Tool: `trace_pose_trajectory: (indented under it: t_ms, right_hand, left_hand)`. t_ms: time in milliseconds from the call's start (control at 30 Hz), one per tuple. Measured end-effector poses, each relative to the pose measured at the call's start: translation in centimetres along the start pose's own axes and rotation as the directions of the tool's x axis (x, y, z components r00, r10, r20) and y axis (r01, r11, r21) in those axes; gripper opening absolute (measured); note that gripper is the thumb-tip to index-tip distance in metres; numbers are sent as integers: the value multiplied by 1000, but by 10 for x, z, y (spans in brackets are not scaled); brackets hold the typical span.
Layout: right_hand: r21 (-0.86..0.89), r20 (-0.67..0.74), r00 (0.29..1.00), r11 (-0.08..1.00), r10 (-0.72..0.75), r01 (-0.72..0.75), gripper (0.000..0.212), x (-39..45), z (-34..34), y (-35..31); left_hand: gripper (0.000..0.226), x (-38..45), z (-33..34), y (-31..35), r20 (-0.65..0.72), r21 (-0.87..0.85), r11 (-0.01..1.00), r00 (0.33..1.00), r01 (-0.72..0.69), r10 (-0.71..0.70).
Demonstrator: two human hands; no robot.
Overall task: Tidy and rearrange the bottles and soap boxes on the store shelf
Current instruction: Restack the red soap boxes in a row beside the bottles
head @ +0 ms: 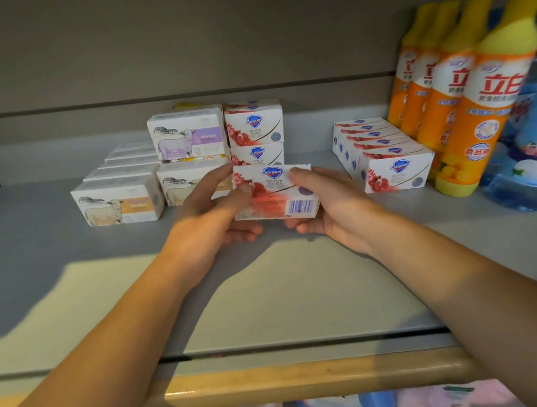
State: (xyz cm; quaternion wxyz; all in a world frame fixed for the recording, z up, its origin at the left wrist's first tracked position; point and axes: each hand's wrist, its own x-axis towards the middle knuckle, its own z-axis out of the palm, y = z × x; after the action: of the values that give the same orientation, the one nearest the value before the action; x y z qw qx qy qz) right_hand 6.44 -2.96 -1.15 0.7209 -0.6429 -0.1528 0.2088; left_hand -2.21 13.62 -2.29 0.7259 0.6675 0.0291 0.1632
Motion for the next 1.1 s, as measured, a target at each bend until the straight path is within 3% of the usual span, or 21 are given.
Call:
trace_pose_trajectory:
  t_ms: [100, 200, 233, 300, 367, 467, 567, 667, 733, 933, 967, 1033, 1100]
  right_hand:
    - [16, -4, 993, 992, 122, -122, 30, -1, -2, -2]
    - [112, 60, 993, 987, 105, -111, 23, -2, -5, -4]
    - [168, 103, 993, 983, 63, -80, 21, -2, -5, -5]
    - [232, 179, 982, 972, -59, 17, 38, -1, -5, -4]
    - [146, 211, 954, 972, -213, 185, 52, 0, -5, -1]
    - [-68, 158, 917, 923, -365, 379, 31, 2, -5, 3]
    - [-303, 12, 904, 860, -428, 411, 9, 5, -7, 3]
    - [-333, -82, 912, 874, -401, 354, 30, 7, -8, 2]
    - [-314, -104, 924, 894, -368, 320, 35, 7, -9, 2]
    - [-298, -62, 919, 886, -389, 355, 14, 5, -11, 1]
    - [-273, -43, 919, 890, -392, 366, 15, 5, -11, -1]
    - [-208, 37, 918, 896, -394, 393, 24, 3, -14, -4]
    - [-125, 107, 924, 917, -368, 379, 31, 1, -16, -6]
  left_hand:
    - [62, -1, 0, -1, 99, 52, 998, 995, -25, 20]
    - [59, -1, 1, -2, -14, 80, 997, 1000, -17, 18]
    - [56, 0, 1, -2, -52, 77, 997, 999, -8, 12]
    - [48, 2, 0, -2, -143, 82, 997, 990, 14, -2]
    - [52, 4, -1, -1, -253, 111, 993, 967, 38, -9]
    - [65, 4, 0, 1, -340, 58, 996, 939, 72, -48]
    - [58, 2, 1, 2, -257, -58, 998, 965, 34, -47]
    - [26, 1, 2, 0, -183, 30, 999, 983, -27, 32]
    - [24, 1, 3, -1, -174, 101, 994, 983, -47, 64]
    - [14, 0, 1, -1, -178, 155, 986, 980, -63, 91]
    - [12, 0, 2, 0, -163, 99, 994, 985, -45, 61]
    - [29, -1, 2, 5, -133, -74, 997, 991, 8, -18]
    - [41, 0, 1, 7, -111, -140, 990, 993, 33, -48]
